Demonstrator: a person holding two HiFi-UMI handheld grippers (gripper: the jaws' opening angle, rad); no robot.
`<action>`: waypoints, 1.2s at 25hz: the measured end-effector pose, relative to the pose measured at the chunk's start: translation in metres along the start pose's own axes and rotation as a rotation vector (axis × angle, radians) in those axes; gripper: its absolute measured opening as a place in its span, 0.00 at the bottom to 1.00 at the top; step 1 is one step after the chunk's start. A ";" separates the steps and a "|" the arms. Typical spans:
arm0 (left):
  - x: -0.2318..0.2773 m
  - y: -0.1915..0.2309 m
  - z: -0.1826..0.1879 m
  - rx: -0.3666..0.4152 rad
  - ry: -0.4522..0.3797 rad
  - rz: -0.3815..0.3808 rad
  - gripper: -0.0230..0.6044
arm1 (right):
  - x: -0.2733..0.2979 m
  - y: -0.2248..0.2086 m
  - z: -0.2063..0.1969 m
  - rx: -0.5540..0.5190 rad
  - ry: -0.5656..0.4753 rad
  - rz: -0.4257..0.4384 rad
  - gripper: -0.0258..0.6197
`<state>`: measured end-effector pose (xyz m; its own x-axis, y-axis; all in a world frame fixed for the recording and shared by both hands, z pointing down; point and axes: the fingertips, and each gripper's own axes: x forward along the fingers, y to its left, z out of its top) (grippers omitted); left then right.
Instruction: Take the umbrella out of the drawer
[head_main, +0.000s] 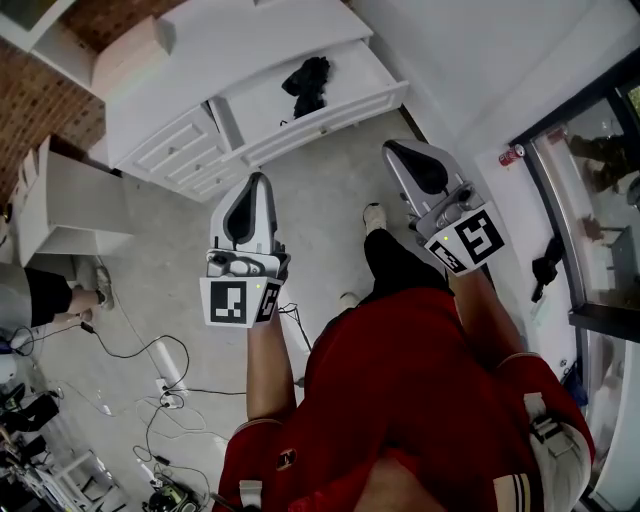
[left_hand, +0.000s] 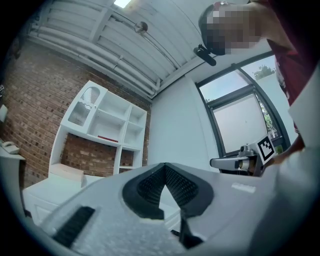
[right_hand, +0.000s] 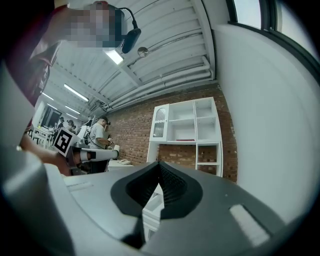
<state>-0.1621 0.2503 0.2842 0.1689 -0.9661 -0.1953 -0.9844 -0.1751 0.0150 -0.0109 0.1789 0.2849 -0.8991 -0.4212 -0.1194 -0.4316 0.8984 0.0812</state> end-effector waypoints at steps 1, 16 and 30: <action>0.008 0.003 -0.002 0.004 0.002 -0.002 0.04 | 0.006 -0.006 -0.002 0.000 -0.006 0.001 0.06; 0.210 0.055 -0.064 0.050 0.096 0.014 0.05 | 0.117 -0.185 -0.041 -0.021 -0.017 0.046 0.06; 0.347 0.095 -0.137 0.086 0.221 0.069 0.05 | 0.197 -0.309 -0.083 0.025 0.010 0.122 0.06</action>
<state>-0.1904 -0.1277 0.3518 0.0985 -0.9949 0.0231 -0.9929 -0.0998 -0.0642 -0.0607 -0.1917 0.3180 -0.9456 -0.3094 -0.1007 -0.3169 0.9459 0.0697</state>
